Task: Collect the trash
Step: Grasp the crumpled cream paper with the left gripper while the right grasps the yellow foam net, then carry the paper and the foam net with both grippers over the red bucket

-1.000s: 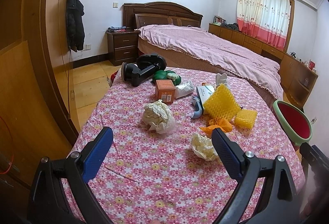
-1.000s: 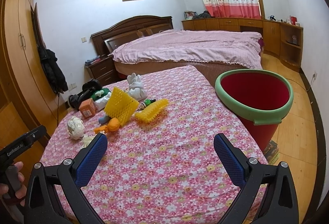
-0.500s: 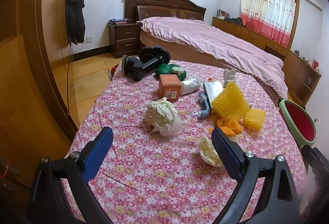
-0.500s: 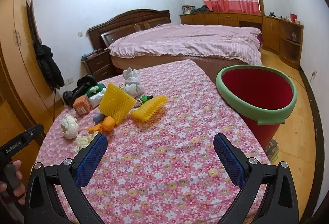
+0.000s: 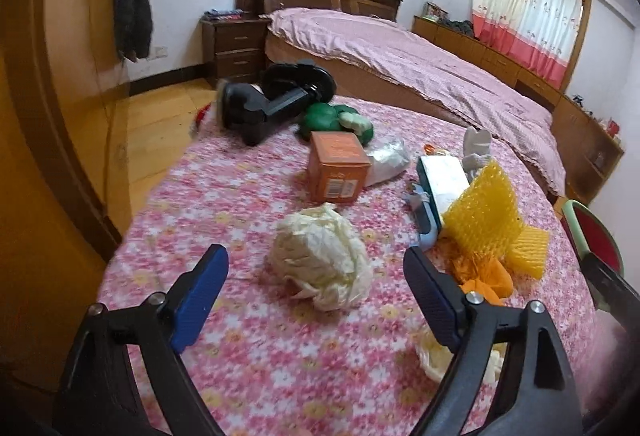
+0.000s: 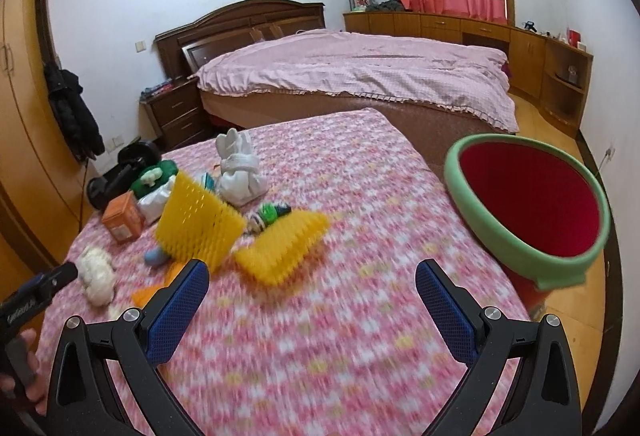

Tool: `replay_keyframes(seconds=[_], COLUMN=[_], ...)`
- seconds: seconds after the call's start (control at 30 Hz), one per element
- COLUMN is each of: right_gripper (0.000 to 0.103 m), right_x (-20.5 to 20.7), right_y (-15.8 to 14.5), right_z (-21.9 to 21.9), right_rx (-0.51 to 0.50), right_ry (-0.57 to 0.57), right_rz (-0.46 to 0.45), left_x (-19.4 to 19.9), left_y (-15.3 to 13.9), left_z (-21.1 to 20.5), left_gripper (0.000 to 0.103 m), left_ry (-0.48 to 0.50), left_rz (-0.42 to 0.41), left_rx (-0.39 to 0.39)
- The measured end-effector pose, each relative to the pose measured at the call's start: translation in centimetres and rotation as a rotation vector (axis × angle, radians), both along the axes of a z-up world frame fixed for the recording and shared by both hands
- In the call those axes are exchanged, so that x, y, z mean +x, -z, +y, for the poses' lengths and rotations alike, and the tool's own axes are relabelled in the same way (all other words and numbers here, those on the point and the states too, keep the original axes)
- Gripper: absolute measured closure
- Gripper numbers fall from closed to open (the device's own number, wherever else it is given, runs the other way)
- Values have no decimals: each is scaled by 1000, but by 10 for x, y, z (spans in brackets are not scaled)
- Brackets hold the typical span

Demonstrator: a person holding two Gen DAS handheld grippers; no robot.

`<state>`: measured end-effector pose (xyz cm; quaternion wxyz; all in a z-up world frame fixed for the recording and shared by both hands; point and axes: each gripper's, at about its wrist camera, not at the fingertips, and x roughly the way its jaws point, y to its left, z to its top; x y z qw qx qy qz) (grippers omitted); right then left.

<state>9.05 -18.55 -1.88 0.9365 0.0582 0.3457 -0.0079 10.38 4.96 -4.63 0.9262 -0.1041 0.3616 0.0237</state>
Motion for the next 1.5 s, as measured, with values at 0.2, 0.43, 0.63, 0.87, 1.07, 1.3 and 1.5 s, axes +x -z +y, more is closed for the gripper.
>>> replay_keyframes(seconds=[0.2,0.43,0.63,0.87,1.07,1.3,1.5], right_gripper=[3,35,52,78,87,88,88], right_x=[34,54,57,52,32,4,-14], right_y=[22,45,52,52,40,17,2], right_z=[8,8,11,5,3,-7,-26], right_rx=[12,61,75,143,140,130,130], right_ry=[20,41,31,1,-28,-32,-2], right_rz=[86,169,193,209,177,118,96], left_x=[13,24,27,27,12,-6,-17], left_y=[17,38,39,38,23,-4,-26], left_z=[1,8,1,3,6,-6,-29], left_gripper=[20,33,34,56,59,59,59], left_ry=[11,4,1,23,21,62,134], left_rz=[40,101,95,66,28,-32,-70], left_rx=[-13,-101,-79,-123,-139,-132,-118])
